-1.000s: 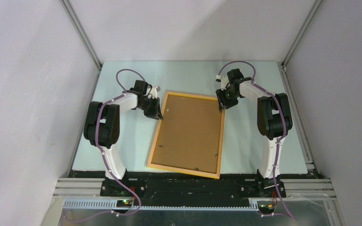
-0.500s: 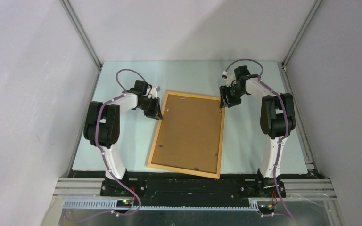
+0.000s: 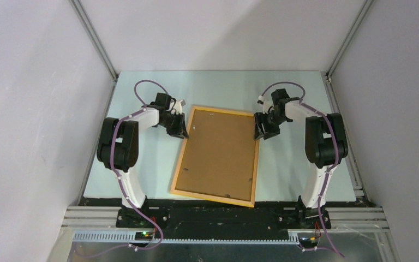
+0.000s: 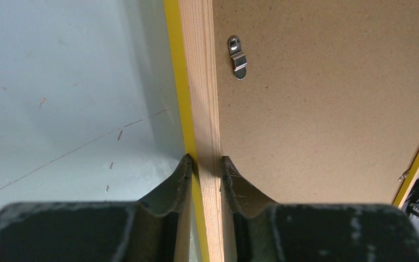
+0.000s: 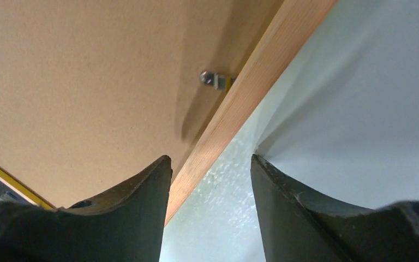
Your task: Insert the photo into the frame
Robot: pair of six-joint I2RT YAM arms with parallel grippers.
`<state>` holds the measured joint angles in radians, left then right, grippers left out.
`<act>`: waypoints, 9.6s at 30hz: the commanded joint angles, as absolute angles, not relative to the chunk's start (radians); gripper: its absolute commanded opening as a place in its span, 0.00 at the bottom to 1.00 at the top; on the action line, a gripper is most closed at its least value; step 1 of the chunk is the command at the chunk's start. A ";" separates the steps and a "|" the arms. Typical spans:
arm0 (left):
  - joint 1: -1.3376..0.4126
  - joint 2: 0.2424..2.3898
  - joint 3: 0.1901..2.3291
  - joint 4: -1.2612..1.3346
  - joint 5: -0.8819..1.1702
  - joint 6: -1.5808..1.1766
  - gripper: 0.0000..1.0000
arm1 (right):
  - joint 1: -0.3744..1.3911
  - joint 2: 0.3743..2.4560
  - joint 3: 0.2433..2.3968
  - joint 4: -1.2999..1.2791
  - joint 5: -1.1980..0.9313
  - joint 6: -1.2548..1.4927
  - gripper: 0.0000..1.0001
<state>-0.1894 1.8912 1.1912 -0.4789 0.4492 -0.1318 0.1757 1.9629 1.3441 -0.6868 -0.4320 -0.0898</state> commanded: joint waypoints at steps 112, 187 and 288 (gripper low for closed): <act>-0.353 2.001 1.453 -0.523 0.220 -0.049 0.05 | 0.146 1.979 1.344 -0.665 -0.349 -0.059 0.00; -0.477 1.911 1.234 -0.604 0.223 0.020 0.71 | -0.051 1.968 1.247 -0.519 -0.467 0.163 0.00; -0.331 1.940 1.324 -0.626 0.560 -0.009 0.75 | 0.088 1.927 1.375 -0.675 -0.272 -0.059 0.26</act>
<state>-0.3286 1.9236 1.2961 -0.6308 0.4736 -0.0013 0.0780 1.9522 1.3487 -0.6228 -0.2924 -0.0059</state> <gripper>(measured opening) 0.754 0.276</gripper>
